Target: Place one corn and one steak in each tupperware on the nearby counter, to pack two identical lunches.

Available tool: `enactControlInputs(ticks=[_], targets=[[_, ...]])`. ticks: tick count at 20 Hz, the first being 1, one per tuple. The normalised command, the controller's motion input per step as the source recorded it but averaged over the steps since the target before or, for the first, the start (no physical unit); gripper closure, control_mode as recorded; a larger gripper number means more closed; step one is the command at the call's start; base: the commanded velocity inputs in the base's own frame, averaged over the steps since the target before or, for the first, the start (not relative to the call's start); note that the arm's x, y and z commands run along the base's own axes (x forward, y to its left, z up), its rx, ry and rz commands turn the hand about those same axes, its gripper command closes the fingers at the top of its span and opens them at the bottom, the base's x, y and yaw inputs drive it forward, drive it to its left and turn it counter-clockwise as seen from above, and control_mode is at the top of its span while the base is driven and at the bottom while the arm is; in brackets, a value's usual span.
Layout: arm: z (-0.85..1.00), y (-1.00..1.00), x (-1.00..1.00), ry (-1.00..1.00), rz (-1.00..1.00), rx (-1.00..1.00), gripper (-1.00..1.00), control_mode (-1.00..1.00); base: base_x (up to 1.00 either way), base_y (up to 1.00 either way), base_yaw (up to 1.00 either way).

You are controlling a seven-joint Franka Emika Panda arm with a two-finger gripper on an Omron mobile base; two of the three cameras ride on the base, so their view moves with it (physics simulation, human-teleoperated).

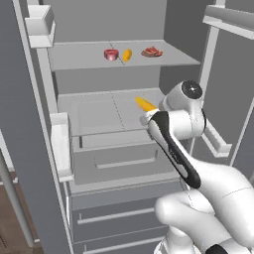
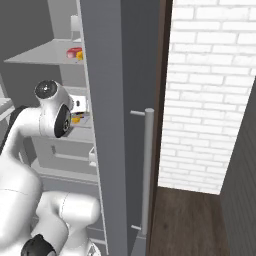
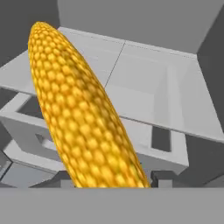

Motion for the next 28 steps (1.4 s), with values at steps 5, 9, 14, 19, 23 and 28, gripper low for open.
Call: enactControlInputs(ticks=[5, 9, 14, 19, 23, 28], targets=[[-0.45, 0.11, -0.81, 0.43, 0.12, -0.1, 1.0, -1.0, 0.0, 0.0, 0.0], [-0.24, 0.06, -0.5, 0.08, 0.05, -0.06, 1.0, 1.0, -0.5, 0.03, 0.04], [0.0, 0.0, 0.0, 0.0, 0.0, 0.0, 1.0, 1.0, -1.0, 0.05, 0.1], [0.0, 0.0, 0.0, 0.0, 0.0, 0.0, 1.0, 1.0, -1.0, 0.72, 0.2], [0.0, 0.0, 0.0, 0.0, 0.0, 0.0, 1.0, 1.0, -0.54, 1.0, 0.32], [0.0, 0.0, 0.0, 0.0, 0.0, 0.0, 1.0, 1.0, 0.33, 1.0, 0.32]])
